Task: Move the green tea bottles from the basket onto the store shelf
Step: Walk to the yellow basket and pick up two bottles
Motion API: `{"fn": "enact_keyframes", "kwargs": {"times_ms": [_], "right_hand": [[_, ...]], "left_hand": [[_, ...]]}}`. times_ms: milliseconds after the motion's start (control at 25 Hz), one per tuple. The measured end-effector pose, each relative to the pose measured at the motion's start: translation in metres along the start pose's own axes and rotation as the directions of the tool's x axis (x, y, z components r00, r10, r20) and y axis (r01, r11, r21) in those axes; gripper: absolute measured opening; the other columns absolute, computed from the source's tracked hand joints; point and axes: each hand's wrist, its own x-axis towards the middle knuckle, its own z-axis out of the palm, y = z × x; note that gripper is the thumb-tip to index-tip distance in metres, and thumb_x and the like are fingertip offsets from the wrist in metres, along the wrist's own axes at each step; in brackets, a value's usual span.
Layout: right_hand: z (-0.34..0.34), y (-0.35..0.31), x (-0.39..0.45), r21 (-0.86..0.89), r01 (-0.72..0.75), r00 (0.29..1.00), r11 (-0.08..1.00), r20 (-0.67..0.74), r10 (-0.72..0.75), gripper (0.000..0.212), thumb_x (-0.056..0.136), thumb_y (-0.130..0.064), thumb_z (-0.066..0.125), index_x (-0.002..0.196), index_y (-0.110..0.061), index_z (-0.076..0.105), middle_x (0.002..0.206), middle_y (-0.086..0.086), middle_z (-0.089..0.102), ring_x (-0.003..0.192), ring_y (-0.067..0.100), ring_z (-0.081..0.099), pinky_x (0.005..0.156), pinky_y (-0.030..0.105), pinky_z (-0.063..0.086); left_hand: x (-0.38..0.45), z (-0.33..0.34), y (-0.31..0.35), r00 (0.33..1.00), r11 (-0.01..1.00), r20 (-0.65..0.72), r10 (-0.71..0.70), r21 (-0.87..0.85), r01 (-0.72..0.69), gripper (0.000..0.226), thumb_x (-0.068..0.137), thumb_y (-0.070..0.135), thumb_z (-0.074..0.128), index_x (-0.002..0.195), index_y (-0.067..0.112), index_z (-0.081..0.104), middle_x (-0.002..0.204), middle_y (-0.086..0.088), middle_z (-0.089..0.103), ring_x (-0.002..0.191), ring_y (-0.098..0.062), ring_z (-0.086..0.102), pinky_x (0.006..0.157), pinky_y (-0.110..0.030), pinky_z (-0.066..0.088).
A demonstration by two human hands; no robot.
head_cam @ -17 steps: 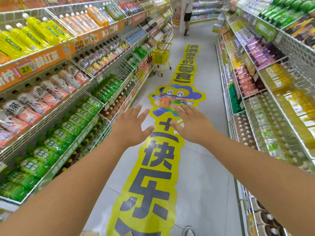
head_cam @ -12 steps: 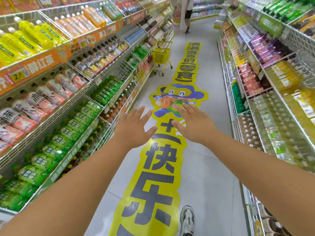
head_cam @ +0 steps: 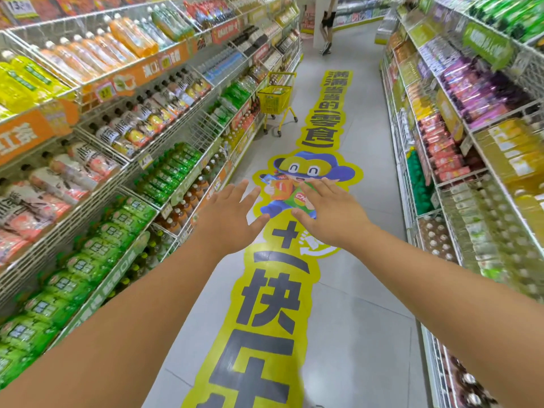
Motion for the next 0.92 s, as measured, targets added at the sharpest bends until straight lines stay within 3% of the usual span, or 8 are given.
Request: {"fn": "enact_keyframes", "kwargs": {"times_ms": [400,640,760,920], "right_hand": [[0.017,0.065,0.149,0.085,-0.041,0.999,0.996,0.005,0.041,0.075,0.100,-0.063,0.038,0.162,-0.022,0.026,0.169,0.006,0.023,0.157,0.026,0.014,0.125,0.047,0.018],[0.041,0.081,0.290,-0.017,0.003,0.999,1.000,-0.044,-0.004,0.071,0.102,-0.058,0.042,0.156,-0.012,0.039,0.162,0.017,0.037,0.152,0.031,0.030,0.121,0.048,0.025],[0.044,0.090,0.359,0.013,-0.016,0.994,1.000,-0.111,0.017,0.069,0.100,-0.054,0.051,0.149,-0.006,0.050,0.153,0.022,0.048,0.145,0.036,0.042,0.120,0.048,0.030],[0.057,0.111,0.435,0.020,-0.073,0.996,0.997,-0.058,0.074,0.072,0.102,-0.056,0.047,0.158,-0.013,0.037,0.164,0.014,0.035,0.154,0.031,0.027,0.125,0.041,0.017]], "left_hand": [[0.165,0.026,-0.023,0.999,0.997,-0.036,-0.019,-0.081,0.016,0.075,0.098,0.068,0.034,0.162,0.032,0.019,0.171,-0.001,0.012,0.155,-0.026,0.015,0.125,-0.047,0.017],[0.307,0.058,-0.086,0.997,0.998,-0.066,0.027,-0.063,-0.031,0.075,0.098,0.065,0.040,0.162,0.029,0.024,0.170,-0.006,0.018,0.154,-0.028,0.020,0.123,-0.047,0.019],[0.379,0.066,-0.114,0.999,0.995,-0.047,0.023,-0.101,-0.027,0.076,0.097,0.066,0.042,0.162,0.030,0.023,0.170,-0.004,0.018,0.154,-0.028,0.021,0.123,-0.047,0.020],[0.463,0.078,-0.141,0.996,0.992,-0.061,0.062,-0.108,-0.069,0.079,0.095,0.071,0.038,0.161,0.029,0.026,0.169,-0.007,0.022,0.152,-0.032,0.024,0.121,-0.047,0.022]]}}
